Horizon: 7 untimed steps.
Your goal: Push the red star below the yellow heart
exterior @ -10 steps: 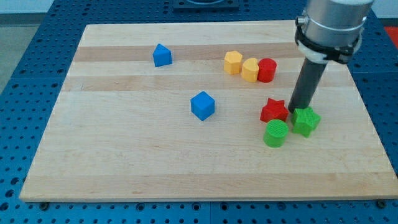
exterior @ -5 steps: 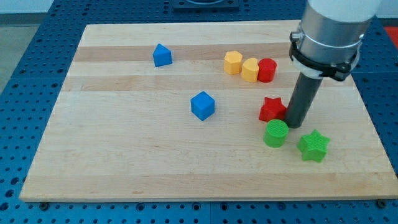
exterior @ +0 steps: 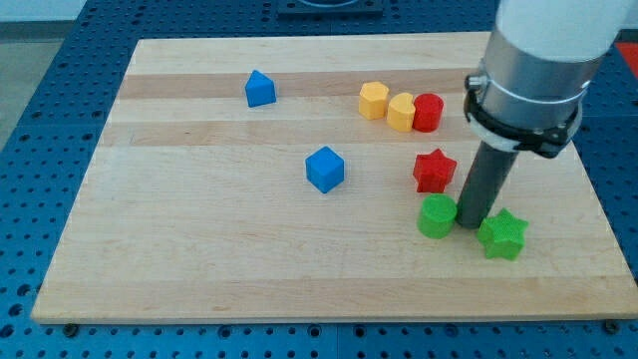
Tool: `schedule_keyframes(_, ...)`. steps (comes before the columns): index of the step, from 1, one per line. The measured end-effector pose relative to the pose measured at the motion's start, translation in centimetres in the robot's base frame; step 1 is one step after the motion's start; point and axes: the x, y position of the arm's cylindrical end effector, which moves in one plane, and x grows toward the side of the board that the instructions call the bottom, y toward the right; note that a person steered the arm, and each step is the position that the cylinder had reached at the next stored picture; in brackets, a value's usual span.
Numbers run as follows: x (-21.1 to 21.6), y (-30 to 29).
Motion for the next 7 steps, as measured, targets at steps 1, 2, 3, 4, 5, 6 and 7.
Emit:
schedule_keyframes(1,-0.4,-1.4)
schedule_keyframes(2,-2.0,-1.5)
schedule_keyframes(3,-3.8,-1.5)
schedule_keyframes(4,-5.8,-1.5)
schedule_keyframes(5,-7.5,-1.5)
schedule_keyframes(6,-9.1,-1.5)
schedule_keyframes(7,-9.8,-1.5)
